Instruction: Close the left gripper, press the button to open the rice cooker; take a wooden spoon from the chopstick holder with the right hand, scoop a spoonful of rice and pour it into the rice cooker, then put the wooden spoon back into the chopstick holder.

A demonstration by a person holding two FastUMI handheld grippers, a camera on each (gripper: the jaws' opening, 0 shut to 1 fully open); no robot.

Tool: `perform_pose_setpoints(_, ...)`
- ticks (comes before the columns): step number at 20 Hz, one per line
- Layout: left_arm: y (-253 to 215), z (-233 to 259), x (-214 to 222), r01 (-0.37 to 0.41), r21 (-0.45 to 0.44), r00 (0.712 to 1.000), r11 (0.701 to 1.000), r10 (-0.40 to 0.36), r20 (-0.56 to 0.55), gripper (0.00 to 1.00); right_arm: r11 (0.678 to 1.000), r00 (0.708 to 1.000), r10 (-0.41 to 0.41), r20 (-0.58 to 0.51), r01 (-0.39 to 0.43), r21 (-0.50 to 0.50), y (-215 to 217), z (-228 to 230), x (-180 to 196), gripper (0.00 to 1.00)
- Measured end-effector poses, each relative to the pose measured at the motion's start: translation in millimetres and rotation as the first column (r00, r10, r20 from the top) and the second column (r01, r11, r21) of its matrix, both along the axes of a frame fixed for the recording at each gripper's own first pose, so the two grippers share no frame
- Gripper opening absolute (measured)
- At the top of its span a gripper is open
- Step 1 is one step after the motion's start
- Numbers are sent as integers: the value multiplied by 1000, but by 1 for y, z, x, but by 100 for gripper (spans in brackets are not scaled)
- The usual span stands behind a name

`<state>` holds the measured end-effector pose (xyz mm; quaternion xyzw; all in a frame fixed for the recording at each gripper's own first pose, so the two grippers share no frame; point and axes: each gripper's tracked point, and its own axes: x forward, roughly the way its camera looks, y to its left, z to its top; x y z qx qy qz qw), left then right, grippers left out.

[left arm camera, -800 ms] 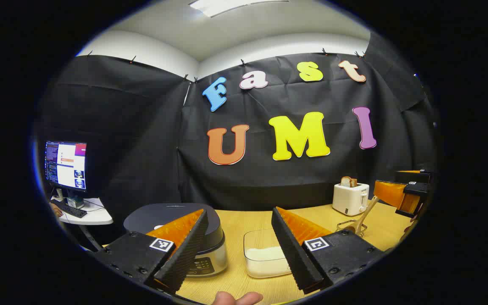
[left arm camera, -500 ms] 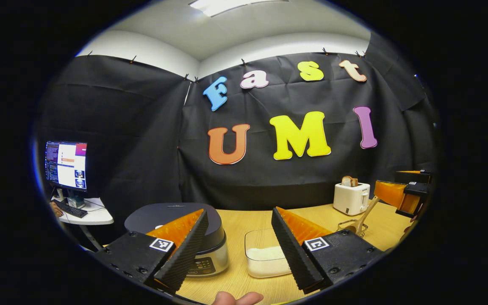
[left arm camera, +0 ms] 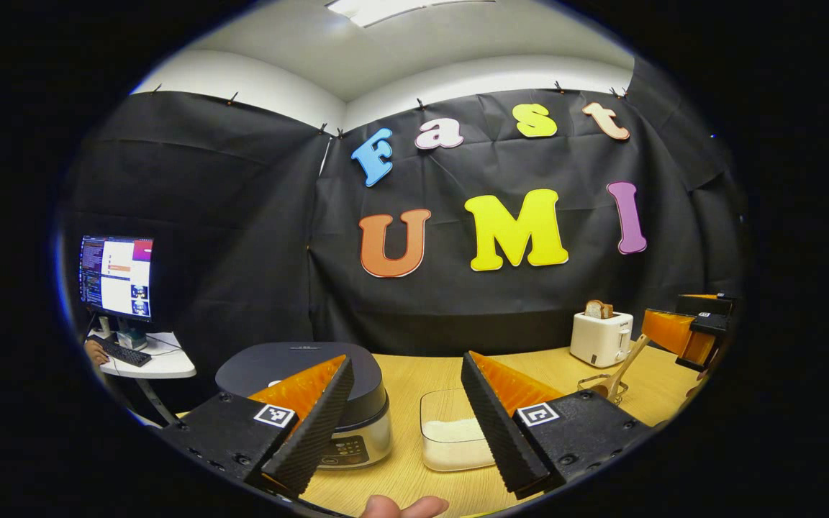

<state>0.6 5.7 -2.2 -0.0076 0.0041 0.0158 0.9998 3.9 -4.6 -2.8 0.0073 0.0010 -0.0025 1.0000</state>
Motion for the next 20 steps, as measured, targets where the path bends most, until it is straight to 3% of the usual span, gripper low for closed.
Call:
perform_pose_setpoints(9,10,-3,-2,-56,6,998,998,56,-20,96,1000,1000,20,20,-19,-17,-3,-1,6,95)
perform_pose_setpoints(15,49,-8,-5,-116,38,983,993,120,-141,96,999,996,45,74,-44,-14,-5,7,2,95)
perform_pose_setpoints(20,67,6,-5,-63,5,972,998,63,-228,95,997,995,68,74,-70,15,-10,2,4,96)
